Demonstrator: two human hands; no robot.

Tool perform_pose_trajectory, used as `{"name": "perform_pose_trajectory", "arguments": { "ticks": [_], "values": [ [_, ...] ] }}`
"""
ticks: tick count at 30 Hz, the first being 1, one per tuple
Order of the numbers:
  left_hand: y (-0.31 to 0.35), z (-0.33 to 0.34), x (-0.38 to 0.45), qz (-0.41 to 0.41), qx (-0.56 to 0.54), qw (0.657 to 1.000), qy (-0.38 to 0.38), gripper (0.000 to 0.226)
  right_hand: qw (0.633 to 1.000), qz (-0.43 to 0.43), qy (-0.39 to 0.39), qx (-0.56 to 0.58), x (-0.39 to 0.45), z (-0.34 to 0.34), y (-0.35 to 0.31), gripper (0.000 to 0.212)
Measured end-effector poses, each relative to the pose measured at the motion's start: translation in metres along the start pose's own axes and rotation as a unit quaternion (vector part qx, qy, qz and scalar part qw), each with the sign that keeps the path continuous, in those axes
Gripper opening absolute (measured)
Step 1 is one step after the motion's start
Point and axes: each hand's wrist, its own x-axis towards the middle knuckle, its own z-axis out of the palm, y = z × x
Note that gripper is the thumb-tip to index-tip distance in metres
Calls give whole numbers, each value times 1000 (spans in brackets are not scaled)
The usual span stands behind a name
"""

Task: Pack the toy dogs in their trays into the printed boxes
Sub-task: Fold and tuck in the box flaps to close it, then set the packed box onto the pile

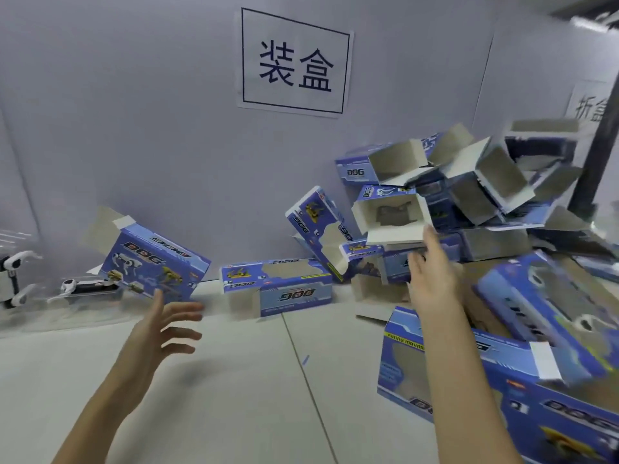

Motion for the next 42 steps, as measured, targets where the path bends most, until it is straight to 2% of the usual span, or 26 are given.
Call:
{"name": "perform_pose_trajectory", "arguments": {
  "ticks": [1,2,3,5,6,7,8,9,13,15,18,20,22,24,25,27,28,30,32,33,35,37,38,40,41,42],
  "values": [
    [0,1,0,-1,7,1000,-5,76,994,-28,-19,-102,1,-4,1,33],
    [0,1,0,-1,16,1000,-8,74,968,-67,-53,-235,1,-11,4,40],
    [1,2,0,-1,25,1000,-9,73,909,-81,-105,-395,0,-17,9,50],
    [2,3,-1,0,41,999,-13,72,721,-33,-175,-670,-7,-32,21,68],
    [3,4,-2,1,48,999,-15,74,630,-17,-190,-753,-12,-38,28,74],
    [3,3,-3,3,54,998,-18,76,565,-19,-199,-801,-18,-40,32,78],
    [3,3,-3,6,60,998,-21,78,529,-34,-199,-824,-22,-39,35,77],
    [3,4,-3,9,67,997,-24,77,523,-49,-197,-827,-25,-36,36,74],
    [5,11,-5,15,85,996,-23,55,548,-95,-232,-798,-34,-20,39,68],
    [5,15,-9,20,103,994,-40,53,556,-161,-246,-777,-45,-3,47,66],
    [2,15,-14,7,138,977,-163,71,572,-280,-295,-713,-71,36,65,65],
    [-4,19,-18,10,162,960,-228,106,568,-339,-343,-667,-92,64,83,68],
    [-11,30,-18,70,207,954,-206,128,550,-381,-385,-636,-113,85,106,75],
    [-17,41,-14,153,214,950,-166,123,550,-421,-420,-586,-126,97,130,78],
    [-19,43,-12,184,210,950,-139,115,564,-435,-440,-547,-130,99,140,79],
    [-20,40,-8,206,186,957,-89,100,617,-455,-465,-443,-131,96,155,74],
    [-20,35,-6,194,157,966,-68,97,652,-472,-451,-386,-128,92,162,67],
    [-18,27,-5,162,115,980,-21,95,700,-503,-392,-321,-117,83,175,59],
    [-16,25,-4,124,108,985,43,89,734,-502,-338,-309,-104,74,182,57],
    [-15,27,-4,95,91,988,76,87,754,-492,-306,-310,-98,70,185,52],
    [-14,29,-5,29,20,992,123,83,825,-419,-232,-301,-92,66,190,38],
    [-12,30,-5,-25,-64,989,134,80,903,-266,-205,-269,-94,65,191,44],
    [-11,30,-4,-39,-97,987,125,78,924,-176,-228,-250,-96,66,190,55],
    [-7,31,-5,-44,-115,989,78,70,931,8,-316,-183,-95,69,187,79],
    [-5,31,-7,-40,-101,993,52,64,922,75,-353,-138,-95,70,183,89],
    [-3,31,-8,-38,-80,996,30,60,917,97,-373,-103,-93,71,180,92]
  ]
}}
